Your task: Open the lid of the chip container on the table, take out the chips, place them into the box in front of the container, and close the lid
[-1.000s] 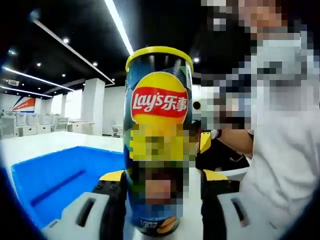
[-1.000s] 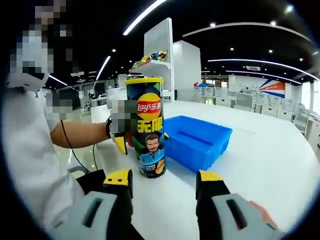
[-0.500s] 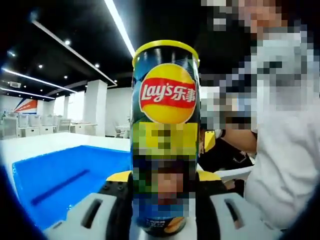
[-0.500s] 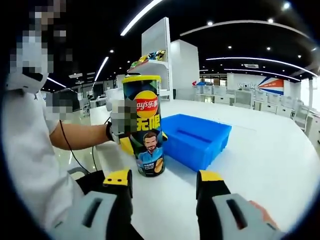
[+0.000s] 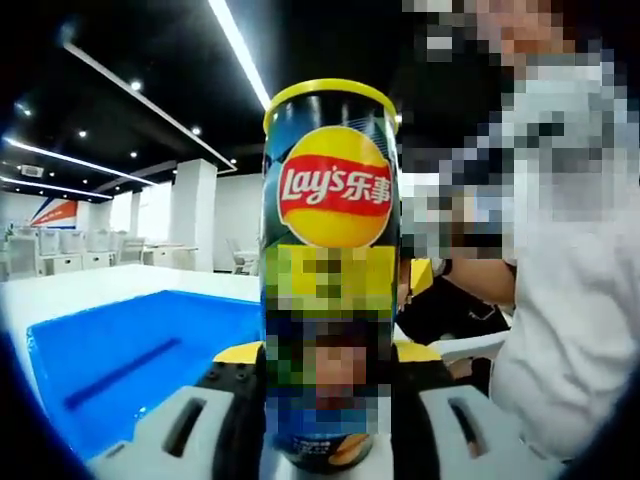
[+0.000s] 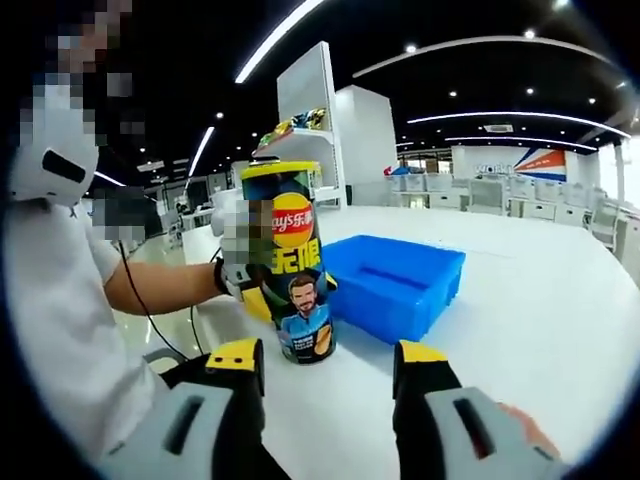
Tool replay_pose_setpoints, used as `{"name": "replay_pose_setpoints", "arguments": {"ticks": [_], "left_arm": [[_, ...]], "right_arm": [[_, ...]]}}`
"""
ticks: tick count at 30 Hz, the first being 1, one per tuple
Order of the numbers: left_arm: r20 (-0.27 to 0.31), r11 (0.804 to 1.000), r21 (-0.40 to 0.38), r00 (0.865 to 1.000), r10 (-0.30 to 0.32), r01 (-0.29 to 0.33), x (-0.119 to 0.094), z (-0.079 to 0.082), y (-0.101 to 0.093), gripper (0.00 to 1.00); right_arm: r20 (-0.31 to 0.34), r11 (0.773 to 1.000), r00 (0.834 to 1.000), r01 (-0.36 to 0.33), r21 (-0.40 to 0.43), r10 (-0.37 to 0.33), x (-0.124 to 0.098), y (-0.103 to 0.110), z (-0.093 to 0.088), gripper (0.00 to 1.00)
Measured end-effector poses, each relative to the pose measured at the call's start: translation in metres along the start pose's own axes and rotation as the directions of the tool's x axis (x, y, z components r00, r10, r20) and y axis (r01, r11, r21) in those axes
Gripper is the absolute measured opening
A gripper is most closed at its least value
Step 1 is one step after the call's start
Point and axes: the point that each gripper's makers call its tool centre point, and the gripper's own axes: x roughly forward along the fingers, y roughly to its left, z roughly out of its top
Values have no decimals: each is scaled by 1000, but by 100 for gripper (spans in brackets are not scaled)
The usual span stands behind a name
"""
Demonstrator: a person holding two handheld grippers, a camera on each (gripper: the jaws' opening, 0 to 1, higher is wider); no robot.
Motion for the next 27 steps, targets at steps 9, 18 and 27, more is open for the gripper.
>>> {"name": "replay_pose_setpoints", "arguments": {"ticks": [9, 18, 27], "left_arm": [[5, 1000, 1, 1000, 18, -18, 0, 0, -1, 48], [7, 1000, -1, 1000, 28, -28, -1, -1, -1, 48], [7, 1000, 1, 1000, 27, -27, -1, -1, -1, 48]], "right_arm": [[52, 999, 999, 1, -53, 1, 7, 6, 17, 60], [176, 998, 983, 53, -40, -45, 11, -3, 63, 69], [250, 997, 968, 28, -78, -7, 20, 9, 96, 68]]}}
